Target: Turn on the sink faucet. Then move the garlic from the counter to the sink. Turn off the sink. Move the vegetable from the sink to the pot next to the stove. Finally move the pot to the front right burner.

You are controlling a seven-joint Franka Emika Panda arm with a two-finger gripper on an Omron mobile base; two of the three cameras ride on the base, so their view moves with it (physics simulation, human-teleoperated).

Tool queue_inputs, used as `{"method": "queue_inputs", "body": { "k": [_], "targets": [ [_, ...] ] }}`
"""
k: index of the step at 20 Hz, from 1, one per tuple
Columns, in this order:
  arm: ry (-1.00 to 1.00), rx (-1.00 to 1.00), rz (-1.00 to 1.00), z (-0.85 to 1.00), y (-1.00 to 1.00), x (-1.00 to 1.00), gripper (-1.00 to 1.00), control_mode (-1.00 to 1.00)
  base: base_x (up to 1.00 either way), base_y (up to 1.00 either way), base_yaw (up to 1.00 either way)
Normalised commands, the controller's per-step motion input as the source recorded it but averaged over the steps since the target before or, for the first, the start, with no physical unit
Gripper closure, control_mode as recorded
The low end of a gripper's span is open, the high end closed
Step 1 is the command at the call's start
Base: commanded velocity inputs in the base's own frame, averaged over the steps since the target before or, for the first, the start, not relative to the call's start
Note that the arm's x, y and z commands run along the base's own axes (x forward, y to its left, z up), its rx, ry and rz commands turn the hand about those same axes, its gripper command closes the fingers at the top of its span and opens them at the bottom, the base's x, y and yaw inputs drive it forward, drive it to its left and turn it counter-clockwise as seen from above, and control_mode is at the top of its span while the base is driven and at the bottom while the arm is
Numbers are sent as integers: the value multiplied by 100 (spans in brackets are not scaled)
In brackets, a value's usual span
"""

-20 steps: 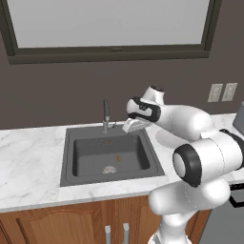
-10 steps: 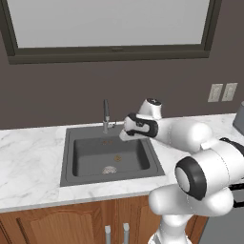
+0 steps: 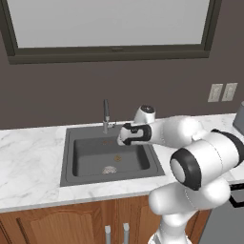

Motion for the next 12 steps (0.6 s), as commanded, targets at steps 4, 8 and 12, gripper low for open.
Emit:
{"method": "queue_inputs", "body": {
  "k": [4, 8, 12],
  "targets": [
    [1, 0, -6, -19, 7, 29, -100, -100, 0, 0, 0],
    [0, 0, -7, -13, 14, 27, -100, -100, 0, 0, 0],
    [0, 0, -6, -17, 14, 23, -100, -100, 0, 0, 0]
  ]
}}
